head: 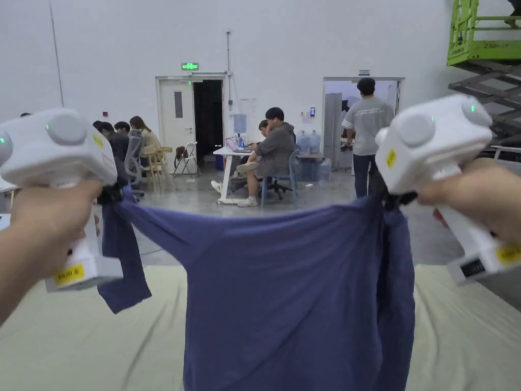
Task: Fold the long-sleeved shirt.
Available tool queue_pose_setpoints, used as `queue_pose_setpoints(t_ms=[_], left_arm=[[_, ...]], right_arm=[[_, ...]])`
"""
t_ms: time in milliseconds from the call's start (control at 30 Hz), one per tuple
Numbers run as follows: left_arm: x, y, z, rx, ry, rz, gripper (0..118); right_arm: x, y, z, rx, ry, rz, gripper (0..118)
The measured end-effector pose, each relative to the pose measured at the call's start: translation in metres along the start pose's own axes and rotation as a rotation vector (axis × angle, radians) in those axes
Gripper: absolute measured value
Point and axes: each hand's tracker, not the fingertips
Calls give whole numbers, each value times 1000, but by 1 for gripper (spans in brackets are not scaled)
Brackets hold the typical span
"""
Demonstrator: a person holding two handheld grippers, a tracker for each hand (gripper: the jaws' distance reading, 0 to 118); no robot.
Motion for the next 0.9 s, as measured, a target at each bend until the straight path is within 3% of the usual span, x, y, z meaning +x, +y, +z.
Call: queue_pose_setpoints(t_ms=[167,300,333,400,533,700,767,900], left_arm=[[-29,-118,-40,-183,44,-34,0],[-62,-199,-31,-312,17,54,0],[-67,-221,-17,-303,2,55,0],[-71,-252,5,-378,-43,-85,0],[-113,-300,44,-440,-48,69,0],[-147,-354,98,-480,15,8,0],[-156,-374,118,-509,18,11,0],[-178,-409,149,-583,-23,149,0]], right_arm=[[-40,-127,-73,-192,89,40,1],[-52,-214,-90,-292,143,69,1],[-53,-236,-83,-299,161,68,1],[-57,-275,-70,-330,207,100,1],[-68,-344,-26,-349,231,183,1],[-88,-401,23,-373,289,200,1],[-96,-417,36,-394,318,166,1],[-110,-450,53,-431,334,152,1]])
